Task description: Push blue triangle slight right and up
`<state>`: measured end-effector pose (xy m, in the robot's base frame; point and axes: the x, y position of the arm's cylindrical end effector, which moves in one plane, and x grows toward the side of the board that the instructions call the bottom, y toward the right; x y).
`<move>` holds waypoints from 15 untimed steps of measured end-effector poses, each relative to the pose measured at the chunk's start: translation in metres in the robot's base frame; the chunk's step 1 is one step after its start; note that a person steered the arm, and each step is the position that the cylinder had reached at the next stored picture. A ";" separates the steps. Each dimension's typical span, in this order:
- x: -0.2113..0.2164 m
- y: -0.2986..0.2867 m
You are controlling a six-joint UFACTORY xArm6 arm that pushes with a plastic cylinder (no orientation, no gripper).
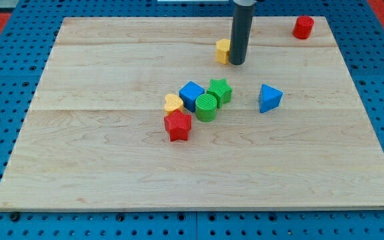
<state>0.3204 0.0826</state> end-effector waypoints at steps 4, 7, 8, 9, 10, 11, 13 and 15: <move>-0.015 0.084; 0.156 0.115; 0.171 0.064; 0.161 0.015; 0.160 -0.002; 0.159 -0.002; 0.132 -0.006; 0.116 0.076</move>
<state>0.4362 0.1586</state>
